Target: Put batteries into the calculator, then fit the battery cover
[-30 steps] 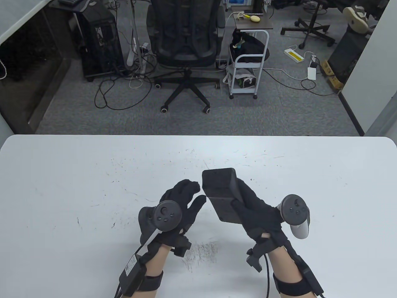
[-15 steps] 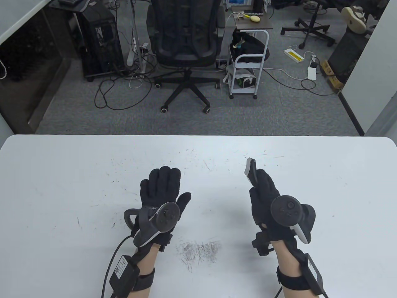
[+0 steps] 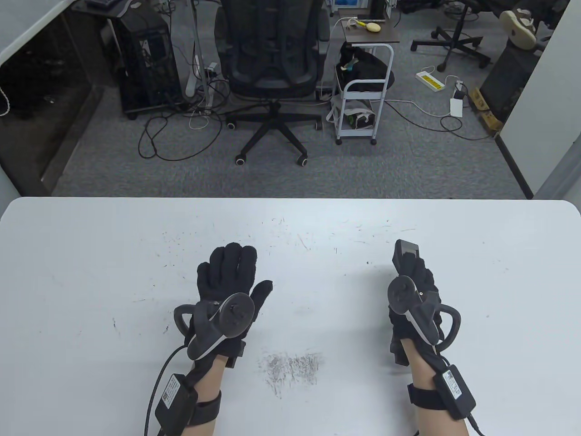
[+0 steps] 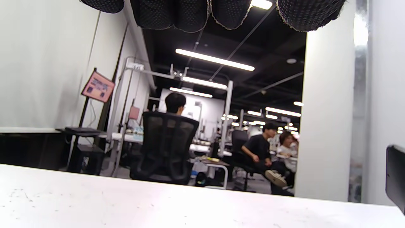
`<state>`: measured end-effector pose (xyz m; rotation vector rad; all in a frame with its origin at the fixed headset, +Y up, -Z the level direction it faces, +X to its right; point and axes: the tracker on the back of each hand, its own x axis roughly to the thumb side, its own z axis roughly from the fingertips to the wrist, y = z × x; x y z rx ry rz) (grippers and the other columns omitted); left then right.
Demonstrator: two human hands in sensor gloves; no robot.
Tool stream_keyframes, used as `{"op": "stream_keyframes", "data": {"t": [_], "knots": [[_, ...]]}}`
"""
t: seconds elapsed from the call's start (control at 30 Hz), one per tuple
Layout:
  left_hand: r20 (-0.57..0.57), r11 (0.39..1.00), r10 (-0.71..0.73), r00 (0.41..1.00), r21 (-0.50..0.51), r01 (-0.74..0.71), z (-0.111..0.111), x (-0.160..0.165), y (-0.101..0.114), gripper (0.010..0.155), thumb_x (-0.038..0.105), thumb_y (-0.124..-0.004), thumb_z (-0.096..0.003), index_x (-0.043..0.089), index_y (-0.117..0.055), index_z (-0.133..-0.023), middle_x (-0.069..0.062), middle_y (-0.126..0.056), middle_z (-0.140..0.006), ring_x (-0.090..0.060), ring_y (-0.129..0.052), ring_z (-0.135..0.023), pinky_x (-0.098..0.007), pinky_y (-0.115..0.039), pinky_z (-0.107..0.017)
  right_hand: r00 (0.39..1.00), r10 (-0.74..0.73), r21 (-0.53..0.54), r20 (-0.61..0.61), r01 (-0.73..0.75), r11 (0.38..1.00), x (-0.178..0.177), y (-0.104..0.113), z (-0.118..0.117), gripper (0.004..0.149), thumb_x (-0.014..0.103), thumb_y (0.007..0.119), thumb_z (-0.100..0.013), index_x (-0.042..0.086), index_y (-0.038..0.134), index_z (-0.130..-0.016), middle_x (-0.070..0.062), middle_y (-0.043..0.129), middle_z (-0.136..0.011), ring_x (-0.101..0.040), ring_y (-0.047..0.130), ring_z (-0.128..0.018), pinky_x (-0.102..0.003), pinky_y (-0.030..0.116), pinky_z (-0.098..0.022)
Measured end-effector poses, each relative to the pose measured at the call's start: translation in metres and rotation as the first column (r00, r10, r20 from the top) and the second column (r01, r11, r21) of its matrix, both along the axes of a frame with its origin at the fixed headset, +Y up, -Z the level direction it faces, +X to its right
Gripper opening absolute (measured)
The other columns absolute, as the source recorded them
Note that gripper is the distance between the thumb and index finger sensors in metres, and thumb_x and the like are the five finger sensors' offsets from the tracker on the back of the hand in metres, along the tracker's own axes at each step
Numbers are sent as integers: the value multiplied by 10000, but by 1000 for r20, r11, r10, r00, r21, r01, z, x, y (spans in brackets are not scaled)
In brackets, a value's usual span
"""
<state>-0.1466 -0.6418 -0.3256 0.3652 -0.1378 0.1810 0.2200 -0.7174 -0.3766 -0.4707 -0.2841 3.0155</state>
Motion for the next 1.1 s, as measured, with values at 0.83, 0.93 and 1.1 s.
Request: {"op": "stream_keyframes", "data": {"t": [0.83, 0.93, 1.1], "knots": [[19, 1000, 4, 1000, 4, -4, -1, 4, -2, 773, 643, -647, -536, 281, -501, -1203, -127, -527, -1277, -427, -550, -1156, -671, -505, -804, 992, 97, -280, 85, -69, 957, 10, -54, -24, 683, 410, 839, -493, 281, 507, -1075, -91, 617, -1119, -443, 732, -956, -572, 701, -642], [20, 1000, 3, 1000, 4, -3, -1, 5, -2, 769, 643, -648, -536, 285, -503, -1201, -125, -530, -1276, -424, -555, -1155, -670, -506, -804, 992, 99, -316, 78, -70, 946, 10, -57, -25, 710, 443, 839, -486, 284, 487, -1081, -93, 586, -1132, -443, 700, -974, -566, 687, -655], [20, 1000, -2, 1000, 2, 2, -1, 6, -2, 770, 643, -647, -535, 285, -502, -1201, -125, -532, -1275, -423, -553, -1157, -669, -506, -806, 995, 75, -366, 63, -47, 929, 8, -59, -26, 724, 482, 830, -483, 283, 480, -1085, -102, 551, -1146, -460, 647, -997, -582, 658, -672]]}}
